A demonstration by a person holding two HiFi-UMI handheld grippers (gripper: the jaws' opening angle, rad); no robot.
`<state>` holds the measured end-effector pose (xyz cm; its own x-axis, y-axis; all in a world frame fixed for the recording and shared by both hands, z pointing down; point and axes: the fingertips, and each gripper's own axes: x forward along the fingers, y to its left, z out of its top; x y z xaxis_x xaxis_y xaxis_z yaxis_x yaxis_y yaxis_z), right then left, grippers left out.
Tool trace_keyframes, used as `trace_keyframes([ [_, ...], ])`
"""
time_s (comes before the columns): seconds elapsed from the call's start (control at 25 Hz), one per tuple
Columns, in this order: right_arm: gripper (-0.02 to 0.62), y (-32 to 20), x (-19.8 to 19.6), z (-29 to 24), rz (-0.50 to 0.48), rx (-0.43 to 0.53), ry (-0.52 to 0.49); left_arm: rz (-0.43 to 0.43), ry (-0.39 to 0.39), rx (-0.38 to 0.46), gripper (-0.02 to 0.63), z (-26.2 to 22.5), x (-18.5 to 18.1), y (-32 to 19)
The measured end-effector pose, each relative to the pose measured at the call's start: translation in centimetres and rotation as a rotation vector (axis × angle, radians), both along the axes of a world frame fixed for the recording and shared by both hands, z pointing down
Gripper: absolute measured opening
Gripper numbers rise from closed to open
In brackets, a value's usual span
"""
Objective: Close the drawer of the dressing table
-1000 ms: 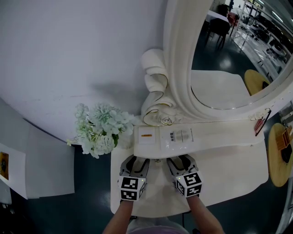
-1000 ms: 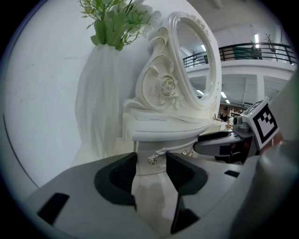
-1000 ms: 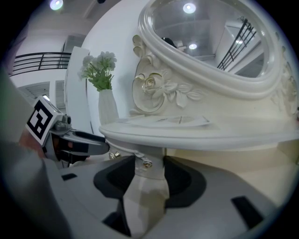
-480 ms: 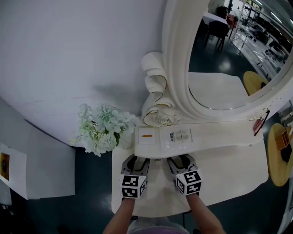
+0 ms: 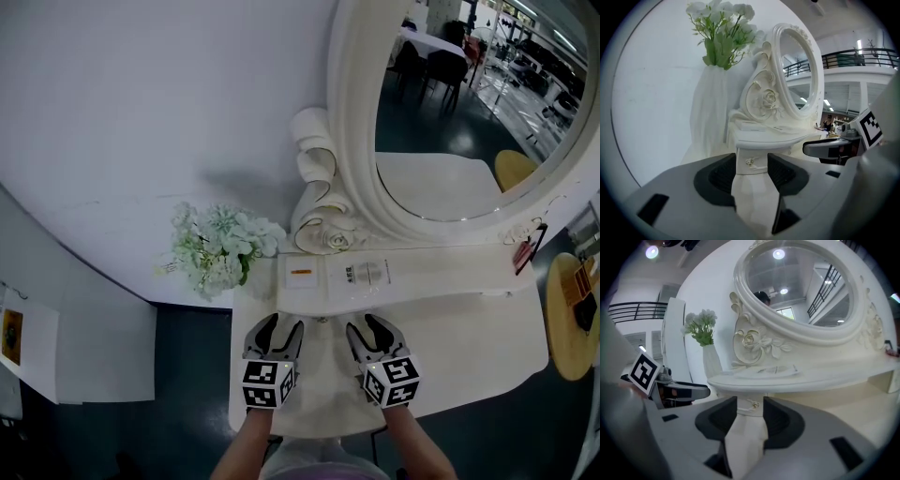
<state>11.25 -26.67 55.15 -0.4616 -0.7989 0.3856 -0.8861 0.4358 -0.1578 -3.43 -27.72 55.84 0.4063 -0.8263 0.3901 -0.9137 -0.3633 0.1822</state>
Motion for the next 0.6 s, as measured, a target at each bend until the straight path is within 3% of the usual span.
trace_keyframes([
  [0.6, 0.084, 5.5, 0.7, -5.7, 0.009, 0.138, -0.052, -0.047, 0.040, 0.102, 0.106, -4.4, -0.8, 5.4],
])
